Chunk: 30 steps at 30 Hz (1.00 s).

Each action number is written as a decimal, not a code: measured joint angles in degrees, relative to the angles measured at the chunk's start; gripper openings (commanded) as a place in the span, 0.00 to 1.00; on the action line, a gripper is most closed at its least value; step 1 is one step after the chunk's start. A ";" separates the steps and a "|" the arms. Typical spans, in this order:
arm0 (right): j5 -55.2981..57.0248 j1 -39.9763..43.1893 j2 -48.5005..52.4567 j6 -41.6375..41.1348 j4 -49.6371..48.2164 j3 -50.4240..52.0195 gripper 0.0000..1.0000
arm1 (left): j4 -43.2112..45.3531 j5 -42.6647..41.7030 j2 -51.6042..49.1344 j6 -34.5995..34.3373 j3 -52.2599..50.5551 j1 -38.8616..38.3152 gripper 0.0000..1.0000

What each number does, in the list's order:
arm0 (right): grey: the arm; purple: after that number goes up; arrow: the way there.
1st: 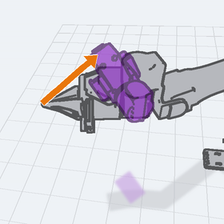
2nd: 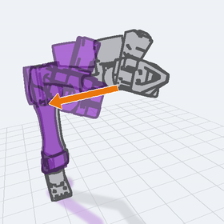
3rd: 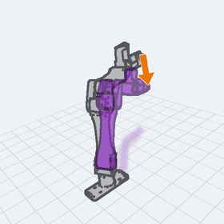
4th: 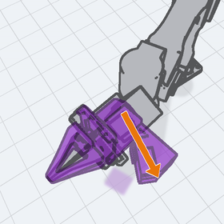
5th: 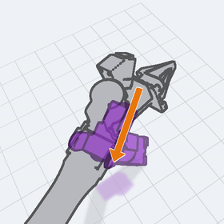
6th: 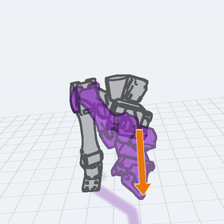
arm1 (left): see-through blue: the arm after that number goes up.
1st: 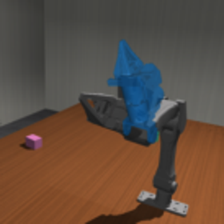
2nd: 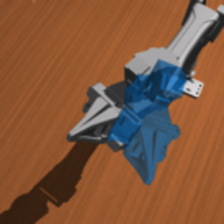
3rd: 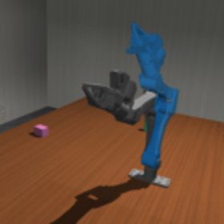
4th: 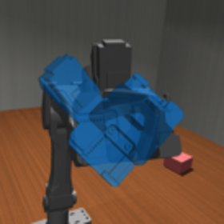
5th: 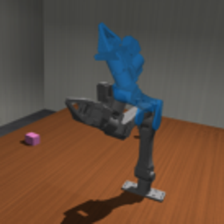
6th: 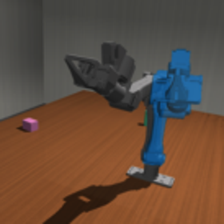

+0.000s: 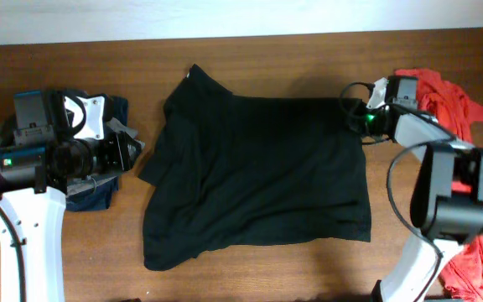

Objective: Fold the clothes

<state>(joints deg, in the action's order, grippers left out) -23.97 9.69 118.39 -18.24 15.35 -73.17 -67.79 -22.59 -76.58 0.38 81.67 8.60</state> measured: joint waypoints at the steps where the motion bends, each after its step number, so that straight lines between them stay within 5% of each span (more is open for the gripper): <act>1: 0.02 0.00 1.60 -0.04 -0.04 -1.44 0.04 | 0.15 0.00 0.00 0.00 0.00 0.02 0.43; 18: 24.59 6.54 6.27 2.43 7.08 -13.20 0.06 | 1.25 -0.15 -0.02 0.07 0.00 0.00 0.47; 21: 24.59 8.87 6.64 4.61 12.98 -17.55 0.15 | 1.62 -0.15 -0.55 1.33 0.00 -0.59 0.49; 23: 24.11 9.07 6.64 5.40 18.23 -21.42 0.40 | 2.54 -0.15 -1.77 2.73 0.00 -1.77 0.49; 30: 14.82 8.31 4.68 9.62 34.01 -33.66 0.48 | 8.57 0.37 -13.07 8.90 0.00 -8.33 0.52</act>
<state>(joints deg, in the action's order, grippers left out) -9.15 18.00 123.07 -8.62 49.36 -106.83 -59.22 -22.22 -89.65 9.28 81.67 0.27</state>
